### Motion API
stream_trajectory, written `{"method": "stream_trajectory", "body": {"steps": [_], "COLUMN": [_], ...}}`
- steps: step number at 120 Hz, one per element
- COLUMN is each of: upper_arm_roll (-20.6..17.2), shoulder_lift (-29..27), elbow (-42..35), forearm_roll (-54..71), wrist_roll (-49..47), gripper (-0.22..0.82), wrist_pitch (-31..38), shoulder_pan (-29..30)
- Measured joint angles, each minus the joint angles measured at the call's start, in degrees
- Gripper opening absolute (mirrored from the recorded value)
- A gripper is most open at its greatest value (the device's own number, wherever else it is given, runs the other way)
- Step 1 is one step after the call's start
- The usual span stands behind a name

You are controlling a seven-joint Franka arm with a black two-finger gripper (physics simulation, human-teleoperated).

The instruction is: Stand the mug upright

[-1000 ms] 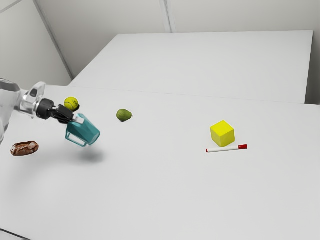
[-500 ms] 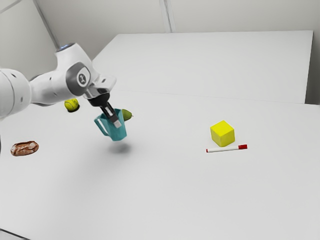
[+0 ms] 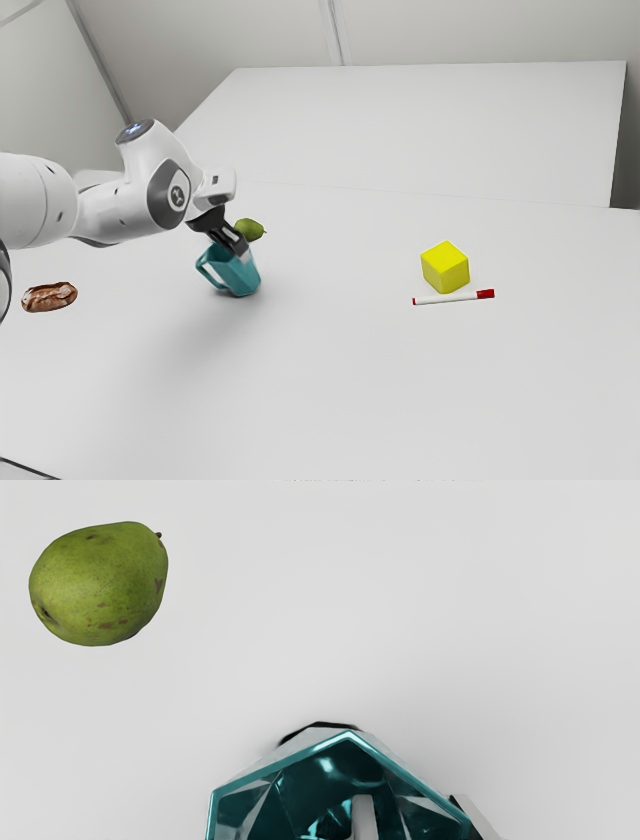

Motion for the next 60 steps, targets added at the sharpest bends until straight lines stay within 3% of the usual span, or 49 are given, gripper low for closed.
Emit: {"method": "stream_trajectory", "body": {"steps": [17, 38, 60], "upper_arm_roll": [0.01, 0.04, -1.09], "shoulder_lift": [0.0, -1.72, -5.53], "elbow": [-0.03, 0.57, 17.51], "forearm_roll": [0.02, 0.7, 7.93], "wrist_roll": [-2.1, -4.07, -7.9], "gripper": [0.36, 0.5, 0.56], "wrist_pitch": [0.67, 0.15, -18.72], "shoulder_pan": [0.21, 0.01, 1.35]}}
